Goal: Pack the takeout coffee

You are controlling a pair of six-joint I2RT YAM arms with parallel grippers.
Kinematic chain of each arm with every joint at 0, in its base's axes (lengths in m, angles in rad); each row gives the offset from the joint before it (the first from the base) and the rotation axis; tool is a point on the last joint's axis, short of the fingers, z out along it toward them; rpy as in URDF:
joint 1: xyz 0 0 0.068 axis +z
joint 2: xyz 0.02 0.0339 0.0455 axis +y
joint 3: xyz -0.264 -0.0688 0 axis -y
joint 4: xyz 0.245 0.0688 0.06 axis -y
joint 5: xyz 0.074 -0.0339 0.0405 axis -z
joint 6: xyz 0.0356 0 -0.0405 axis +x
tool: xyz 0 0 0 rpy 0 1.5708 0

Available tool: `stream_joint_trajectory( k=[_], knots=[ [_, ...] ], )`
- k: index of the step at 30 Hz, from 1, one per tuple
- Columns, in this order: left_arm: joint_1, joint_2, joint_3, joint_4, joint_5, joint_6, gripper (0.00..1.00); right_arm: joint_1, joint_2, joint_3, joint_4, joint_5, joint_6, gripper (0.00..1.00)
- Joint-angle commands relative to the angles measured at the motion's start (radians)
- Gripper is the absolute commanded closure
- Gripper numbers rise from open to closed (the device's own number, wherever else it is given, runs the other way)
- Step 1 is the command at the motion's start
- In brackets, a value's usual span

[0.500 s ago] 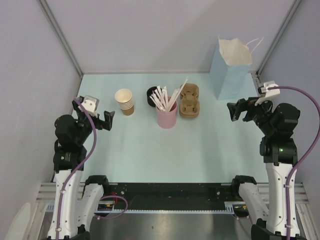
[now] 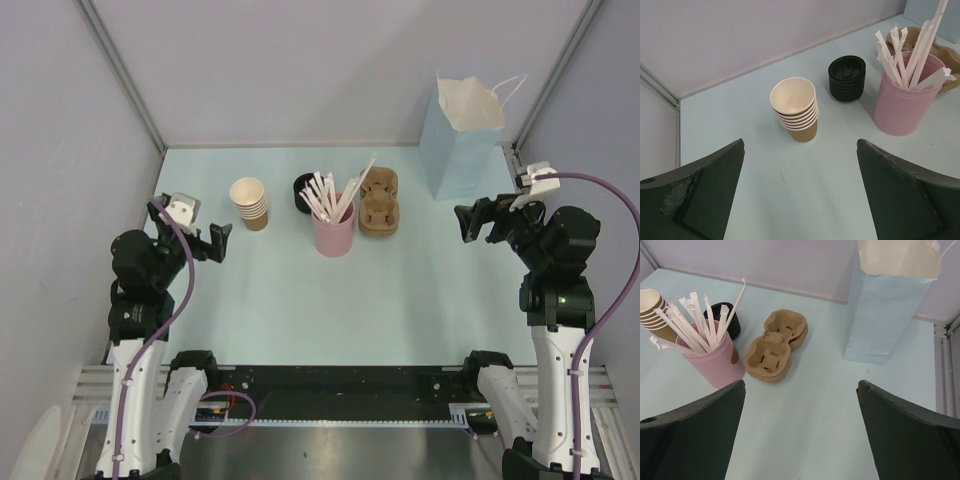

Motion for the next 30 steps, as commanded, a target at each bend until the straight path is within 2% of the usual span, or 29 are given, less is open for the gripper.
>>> stream_joint_trajectory(
  k=[1,6,12,17,24,30],
  knots=[
    [0.009,-0.002,-0.025,0.039,0.038,0.036,0.0,-0.004,-0.009,-0.003,0.032,0.007,-0.026,0.0],
    [0.009,0.01,-0.042,0.064,0.025,0.055,0.0,-0.006,-0.006,-0.02,0.046,0.032,-0.039,0.0],
    [0.003,0.073,-0.029,0.065,0.159,0.151,0.0,-0.006,-0.003,-0.036,0.061,0.029,-0.047,0.0],
    [-0.008,0.252,0.05,0.048,0.146,0.214,0.0,-0.004,0.003,-0.05,0.073,0.026,-0.061,0.0],
    [-0.034,0.375,0.079,0.113,0.116,0.236,0.0,-0.015,0.004,-0.055,0.076,0.031,-0.059,0.0],
    [-0.213,0.372,0.033,0.11,0.154,0.326,0.0,-0.021,0.009,-0.066,0.086,0.026,-0.061,0.0]
  ],
)
